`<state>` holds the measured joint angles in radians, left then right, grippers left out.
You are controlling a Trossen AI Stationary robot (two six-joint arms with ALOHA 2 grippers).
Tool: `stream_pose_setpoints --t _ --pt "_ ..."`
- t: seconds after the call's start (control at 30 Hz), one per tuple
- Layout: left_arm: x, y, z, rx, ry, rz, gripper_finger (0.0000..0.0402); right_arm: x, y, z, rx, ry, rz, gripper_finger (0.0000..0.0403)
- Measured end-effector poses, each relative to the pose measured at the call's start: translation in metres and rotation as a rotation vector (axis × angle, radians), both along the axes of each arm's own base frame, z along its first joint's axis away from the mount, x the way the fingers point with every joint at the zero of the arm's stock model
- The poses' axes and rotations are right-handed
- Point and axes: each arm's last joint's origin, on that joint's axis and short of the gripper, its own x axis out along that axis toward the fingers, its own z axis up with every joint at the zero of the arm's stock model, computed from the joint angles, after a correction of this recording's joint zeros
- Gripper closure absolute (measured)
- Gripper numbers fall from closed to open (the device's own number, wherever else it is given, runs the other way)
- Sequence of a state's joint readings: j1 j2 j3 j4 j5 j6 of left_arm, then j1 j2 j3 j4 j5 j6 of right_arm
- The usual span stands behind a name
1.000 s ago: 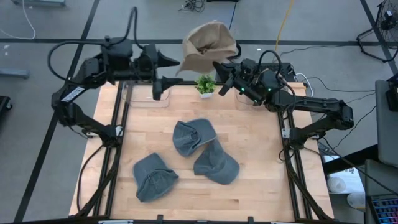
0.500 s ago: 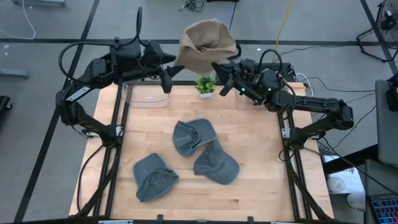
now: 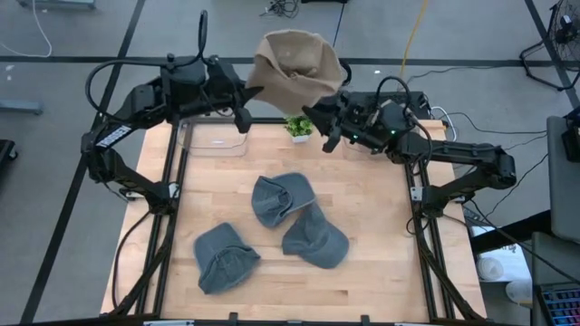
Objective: Pick & Place hat
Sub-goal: Put the brown cap into the right transparent bin
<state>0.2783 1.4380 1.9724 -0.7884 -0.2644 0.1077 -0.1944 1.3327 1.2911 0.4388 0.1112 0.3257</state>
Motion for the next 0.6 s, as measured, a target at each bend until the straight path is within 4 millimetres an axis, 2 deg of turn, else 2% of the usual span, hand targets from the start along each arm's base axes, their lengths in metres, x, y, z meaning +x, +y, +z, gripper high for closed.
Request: stream_pose_setpoints --t 0.1,0.23,0.47,0.6 --pt "-0.005 -0.001 0.000 0.041 0.042 0.017 0.0392 -0.006 0.001 -0.003 0.099 0.061 0.030 0.0236" --pt "-0.014 -0.006 -0.001 0.155 0.160 0.057 0.0392 -0.019 0.005 -0.005 0.183 0.157 0.069 0.0194" --pt "-0.018 -0.021 -0.003 0.344 0.337 0.056 0.0392 -0.033 0.008 0.001 0.466 0.080 0.139 0.0180" --pt "-0.018 -0.030 -0.005 0.421 0.417 0.070 0.0392 -0.033 0.009 0.001 0.512 0.071 0.176 0.0179"
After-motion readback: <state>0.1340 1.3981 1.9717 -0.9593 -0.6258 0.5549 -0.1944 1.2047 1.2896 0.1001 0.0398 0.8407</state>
